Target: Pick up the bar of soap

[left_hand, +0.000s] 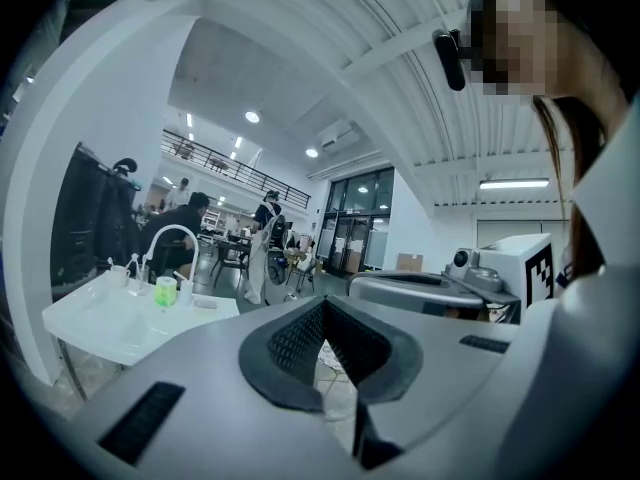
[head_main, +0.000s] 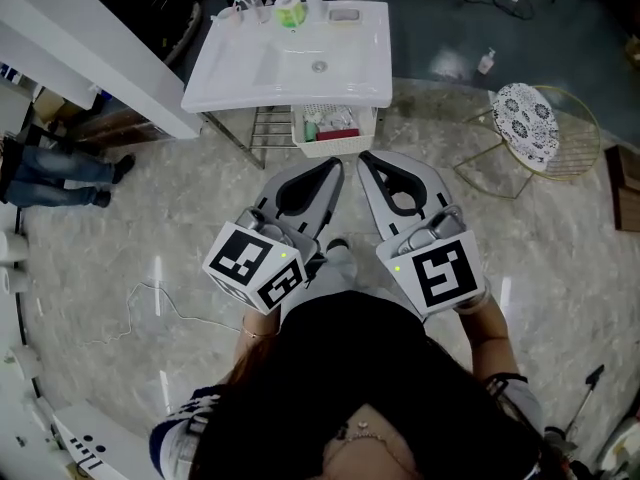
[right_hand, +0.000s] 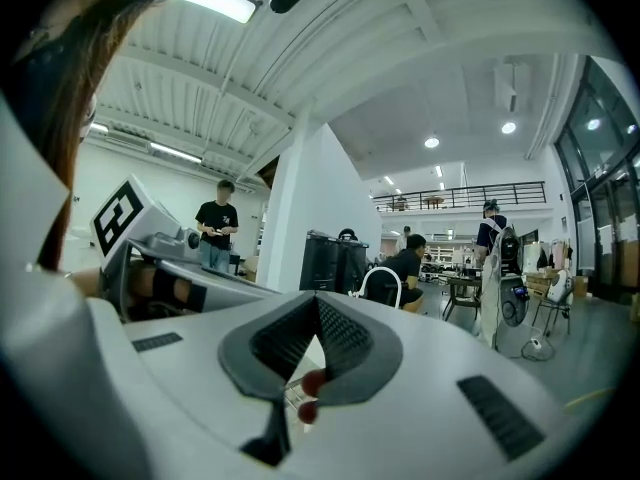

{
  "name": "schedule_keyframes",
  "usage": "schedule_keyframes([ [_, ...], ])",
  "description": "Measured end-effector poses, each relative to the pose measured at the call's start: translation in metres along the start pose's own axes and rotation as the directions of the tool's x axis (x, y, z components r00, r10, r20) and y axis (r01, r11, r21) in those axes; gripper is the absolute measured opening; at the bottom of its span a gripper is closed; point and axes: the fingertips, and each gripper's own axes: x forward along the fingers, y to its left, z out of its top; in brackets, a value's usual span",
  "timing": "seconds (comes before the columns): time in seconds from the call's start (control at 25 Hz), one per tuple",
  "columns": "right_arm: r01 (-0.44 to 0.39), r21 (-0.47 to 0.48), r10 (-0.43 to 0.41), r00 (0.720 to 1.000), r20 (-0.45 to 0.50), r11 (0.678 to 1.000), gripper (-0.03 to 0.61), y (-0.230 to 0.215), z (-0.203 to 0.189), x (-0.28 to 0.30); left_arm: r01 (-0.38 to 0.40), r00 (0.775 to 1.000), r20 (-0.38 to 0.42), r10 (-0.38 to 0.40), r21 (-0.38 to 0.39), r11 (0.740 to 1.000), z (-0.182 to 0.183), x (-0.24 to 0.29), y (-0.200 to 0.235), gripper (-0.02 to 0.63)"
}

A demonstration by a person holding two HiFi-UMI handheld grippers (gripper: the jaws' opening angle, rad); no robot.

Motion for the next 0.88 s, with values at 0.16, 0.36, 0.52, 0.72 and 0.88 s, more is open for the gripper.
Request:
schedule_keyframes([
  [0.16,0.023,-0.028,-0.023,1.0,-0.009,0.999,0.006,-0.009,0.005,0.033,0.025,1.0,-0.002,-0.025,0.009,1.0,0.011,0.012,0.031,0.006],
  [0.36,0.033,-0.056,-0.034,0.999,-0.018,0.998,0.006,-0.012,0.012,0.075,0.052,0.999,0.008,-0.052,0.017,0.999,0.025,0.017,0.067,0.006],
  [0.52,0.039,-0.065,-0.04,0.999,-0.018,0.997,0.006,-0.01,0.014,0.105,0.053,0.999,-0.005,-0.053,0.016,0.998,0.026,0.018,0.096,0.006],
  [0.72,0.041,-0.067,-0.044,0.998,-0.041,0.997,0.006,-0.01,0.01,0.131,0.053,0.999,-0.01,-0.052,0.007,0.999,0.028,0.02,0.123,0.006],
  [0.88,0.042,-0.076,-0.046,0.997,-0.057,0.996,0.006,-0.013,0.006,0.141,0.056,0.998,-0.013,-0.057,-0.002,0.998,0.028,0.024,0.133,0.006],
])
